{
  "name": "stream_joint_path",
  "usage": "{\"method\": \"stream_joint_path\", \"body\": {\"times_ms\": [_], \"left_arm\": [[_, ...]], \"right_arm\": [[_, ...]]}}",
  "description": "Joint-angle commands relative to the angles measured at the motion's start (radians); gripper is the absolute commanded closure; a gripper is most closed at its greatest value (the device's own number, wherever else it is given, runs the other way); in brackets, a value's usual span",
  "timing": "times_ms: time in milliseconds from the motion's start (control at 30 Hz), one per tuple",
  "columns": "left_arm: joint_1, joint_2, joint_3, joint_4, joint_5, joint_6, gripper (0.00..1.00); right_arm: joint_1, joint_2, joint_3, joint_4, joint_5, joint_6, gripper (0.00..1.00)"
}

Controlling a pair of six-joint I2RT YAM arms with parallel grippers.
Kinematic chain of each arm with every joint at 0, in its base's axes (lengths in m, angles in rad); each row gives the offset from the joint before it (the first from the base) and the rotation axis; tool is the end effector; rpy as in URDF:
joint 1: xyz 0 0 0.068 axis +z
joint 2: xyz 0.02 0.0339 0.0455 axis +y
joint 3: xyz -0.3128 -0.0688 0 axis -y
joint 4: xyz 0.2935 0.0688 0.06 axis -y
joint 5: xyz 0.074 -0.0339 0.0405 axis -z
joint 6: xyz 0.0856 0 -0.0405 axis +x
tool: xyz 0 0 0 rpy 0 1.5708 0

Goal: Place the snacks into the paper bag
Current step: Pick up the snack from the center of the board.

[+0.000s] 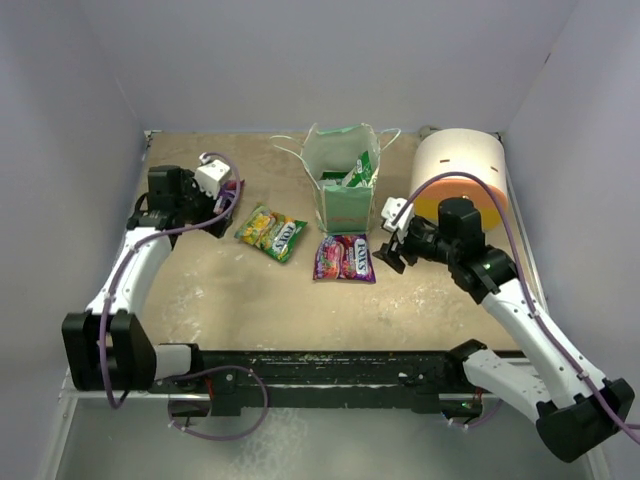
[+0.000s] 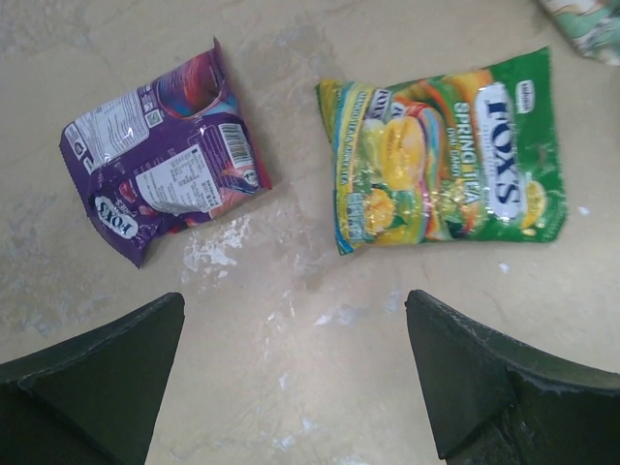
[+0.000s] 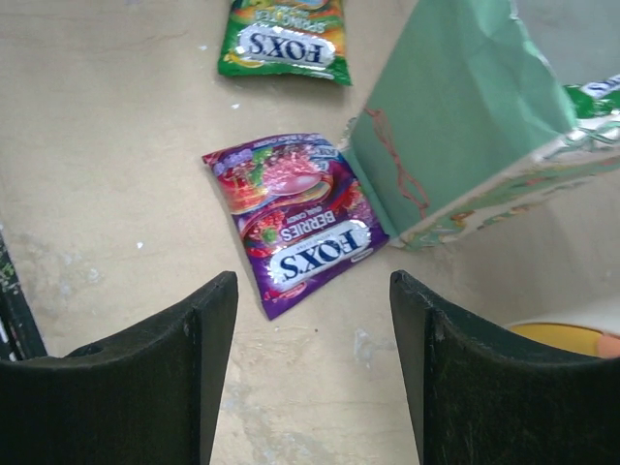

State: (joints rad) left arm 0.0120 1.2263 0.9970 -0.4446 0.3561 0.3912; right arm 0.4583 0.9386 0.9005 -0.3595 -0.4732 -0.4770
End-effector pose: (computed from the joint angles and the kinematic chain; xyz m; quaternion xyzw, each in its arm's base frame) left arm 0.3347 -0.0258 0.3034 0.2426 0.8565 -0.0709 0.4500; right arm 0.2242 0.1541 0.3565 -0.4808 0.6642 0.1902 0.5399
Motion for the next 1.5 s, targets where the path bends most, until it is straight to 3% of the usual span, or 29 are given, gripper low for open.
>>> {"method": "stream_joint_path", "body": {"times_ms": [0, 267, 533, 1033, 1367, 1467], "left_arm": [[-0.006, 0.114, 0.033, 0.181, -0.072, 0.047, 0.01], [-0.056, 0.392, 0.129, 0.26, -0.184, 0.097, 0.03], [-0.077, 0.569, 0.204, 0.281, -0.29, 0.126, 0.13], [-0.104, 0.644, 0.212, 0.308, -0.322, 0.126, 0.53], [-0.104, 0.548, 0.197, 0.258, -0.319, 0.166, 0.99], [-0.104, 0.481, 0.186, 0.225, -0.319, 0.195, 1.0]], "right_arm": [[-0.031, -0.061, -0.014, 0.071, -0.043, 0.03, 0.33], [-0.092, -0.107, -0.032, 0.077, -0.039, 0.035, 0.3], [-0.135, -0.109, -0.037, 0.08, -0.071, 0.036, 0.29], [-0.156, -0.079, -0.039, 0.085, -0.1, 0.042, 0.28], [-0.158, -0.078, -0.042, 0.088, -0.103, 0.044, 0.27], [-0.159, -0.082, -0.043, 0.091, -0.103, 0.041, 0.27]]}}
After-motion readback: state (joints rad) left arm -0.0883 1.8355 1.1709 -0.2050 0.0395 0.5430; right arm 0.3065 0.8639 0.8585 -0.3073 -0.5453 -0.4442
